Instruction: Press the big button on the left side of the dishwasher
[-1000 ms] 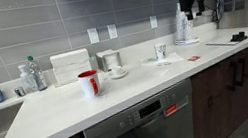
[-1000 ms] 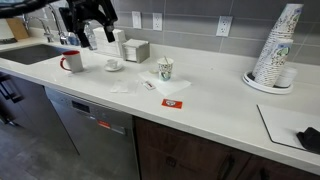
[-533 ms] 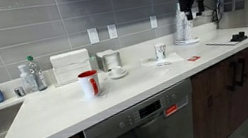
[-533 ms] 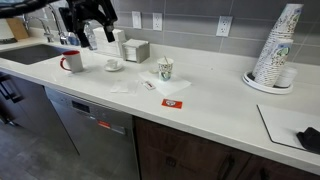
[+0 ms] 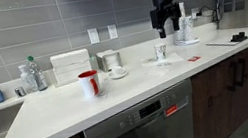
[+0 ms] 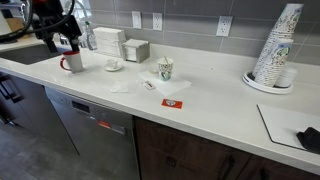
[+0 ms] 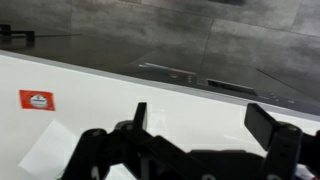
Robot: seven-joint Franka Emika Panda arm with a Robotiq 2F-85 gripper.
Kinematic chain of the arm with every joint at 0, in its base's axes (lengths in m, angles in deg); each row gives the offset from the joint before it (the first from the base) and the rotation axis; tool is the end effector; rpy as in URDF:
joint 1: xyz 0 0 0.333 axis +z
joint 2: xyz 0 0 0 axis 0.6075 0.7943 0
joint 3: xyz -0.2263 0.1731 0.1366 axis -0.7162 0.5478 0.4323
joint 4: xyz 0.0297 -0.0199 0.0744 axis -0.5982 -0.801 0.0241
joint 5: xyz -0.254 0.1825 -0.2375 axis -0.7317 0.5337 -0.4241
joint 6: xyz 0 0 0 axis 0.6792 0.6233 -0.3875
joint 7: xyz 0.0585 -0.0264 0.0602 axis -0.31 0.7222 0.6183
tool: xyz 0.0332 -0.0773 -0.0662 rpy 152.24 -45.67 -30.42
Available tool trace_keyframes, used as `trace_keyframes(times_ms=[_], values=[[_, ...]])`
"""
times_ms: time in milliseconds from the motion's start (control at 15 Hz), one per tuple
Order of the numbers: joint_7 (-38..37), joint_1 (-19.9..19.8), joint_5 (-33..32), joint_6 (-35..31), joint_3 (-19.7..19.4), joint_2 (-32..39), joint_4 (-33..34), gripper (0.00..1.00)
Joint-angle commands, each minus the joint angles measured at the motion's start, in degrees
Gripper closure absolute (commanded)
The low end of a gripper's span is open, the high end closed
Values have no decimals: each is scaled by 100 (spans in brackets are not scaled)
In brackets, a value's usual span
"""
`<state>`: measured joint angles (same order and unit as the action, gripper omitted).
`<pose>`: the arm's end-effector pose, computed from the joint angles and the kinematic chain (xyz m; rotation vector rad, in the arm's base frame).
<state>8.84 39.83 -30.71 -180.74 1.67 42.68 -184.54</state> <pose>0.4318 0.0356 0.4810 2.9930 0.3067 -0.0219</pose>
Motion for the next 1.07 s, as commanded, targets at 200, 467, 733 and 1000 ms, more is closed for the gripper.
trace_keyframes(times_ms=[200, 467, 733, 1000], values=[[-253, 504, 1818, -741, 74, 427, -459, 0], [-17, 562, 2017, -1242, 166, 520, -523, 0], [130, 738, 2134, -1754, 254, 595, -646, 0], [-1055, 634, 1717, -1136, 524, 914, -325, 0]])
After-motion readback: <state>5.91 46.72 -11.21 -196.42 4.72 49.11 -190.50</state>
